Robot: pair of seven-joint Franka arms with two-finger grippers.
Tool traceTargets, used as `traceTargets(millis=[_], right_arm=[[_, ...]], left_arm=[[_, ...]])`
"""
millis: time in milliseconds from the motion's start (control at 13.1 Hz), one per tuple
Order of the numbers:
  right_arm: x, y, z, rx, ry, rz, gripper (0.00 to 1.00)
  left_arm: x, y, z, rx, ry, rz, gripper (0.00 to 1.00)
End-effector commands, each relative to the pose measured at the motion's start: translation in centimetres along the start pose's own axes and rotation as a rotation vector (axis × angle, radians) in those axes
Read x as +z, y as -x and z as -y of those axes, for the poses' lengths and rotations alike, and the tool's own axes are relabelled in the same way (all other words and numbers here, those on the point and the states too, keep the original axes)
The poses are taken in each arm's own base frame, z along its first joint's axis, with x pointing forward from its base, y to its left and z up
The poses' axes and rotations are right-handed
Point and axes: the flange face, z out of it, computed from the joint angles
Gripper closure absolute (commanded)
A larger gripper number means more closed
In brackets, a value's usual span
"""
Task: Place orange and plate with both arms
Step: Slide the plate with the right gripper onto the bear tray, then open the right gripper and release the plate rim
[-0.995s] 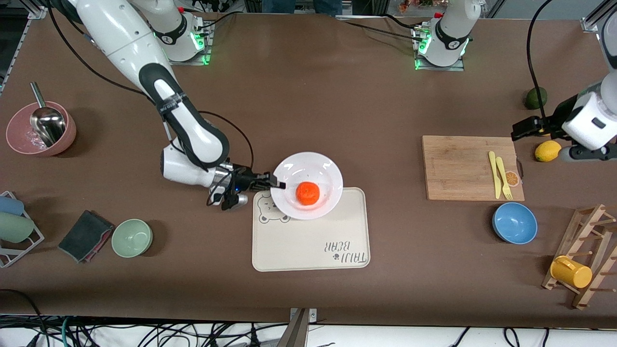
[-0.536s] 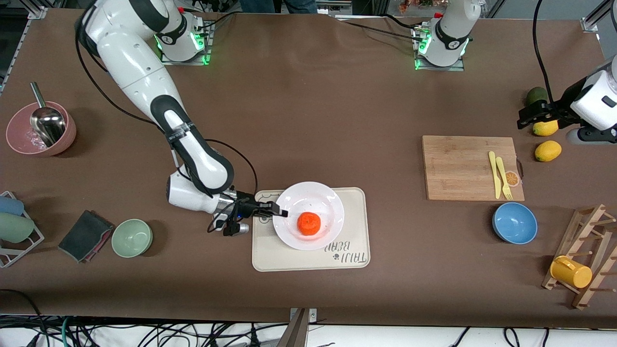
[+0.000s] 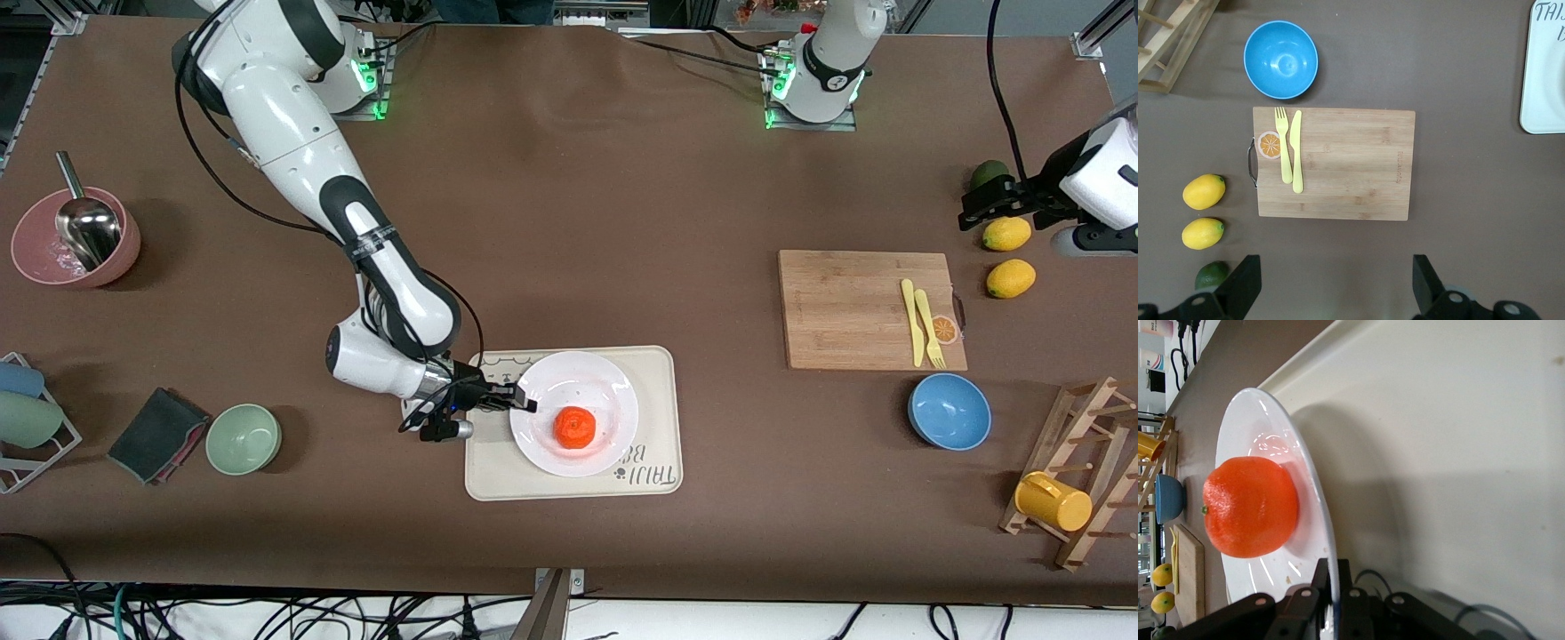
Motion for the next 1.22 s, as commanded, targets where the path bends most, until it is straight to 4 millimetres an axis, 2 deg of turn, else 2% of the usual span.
traceTargets(millis=[0, 306, 459, 612, 842, 995, 1148], right_arm=[[0.5, 0.1, 0.9, -0.072, 0.062, 0.005, 0.00], [-0.8, -0.6, 2.5, -0.210, 0.135, 0.029, 0.00], [-1.6, -0.9, 3.6, -0.275, 0.165, 0.042, 0.00], [-2.7, -1.1, 5.3, -0.326, 0.178, 0.057, 0.00], [-6.6, -2.3, 7.0, -0.409, 0.243, 0.111, 0.00], [-10.7, -3.2, 6.5, -0.411, 0.298, 0.206, 0.00], [-15.4, -3.7, 6.4, -0.475, 0.434, 0.333, 0.00]], left_arm=[[-0.7, 0.8, 0.1, 0.024, 0.012, -0.003, 0.00], [-0.6, 0.6, 0.6, 0.013, 0.020, -0.003, 0.00], [-0.4, 0.4, -0.8, 0.027, -0.006, -0.001, 0.00], [-0.3, 0.2, -0.9, 0.037, -0.008, 0.000, 0.00], [-0.9, 0.3, -1.3, 0.041, -0.007, -0.008, 0.00], [-1.0, 0.3, -2.4, 0.056, -0.011, -0.009, 0.00], [-1.0, 0.3, -2.0, 0.050, -0.008, -0.009, 0.00]])
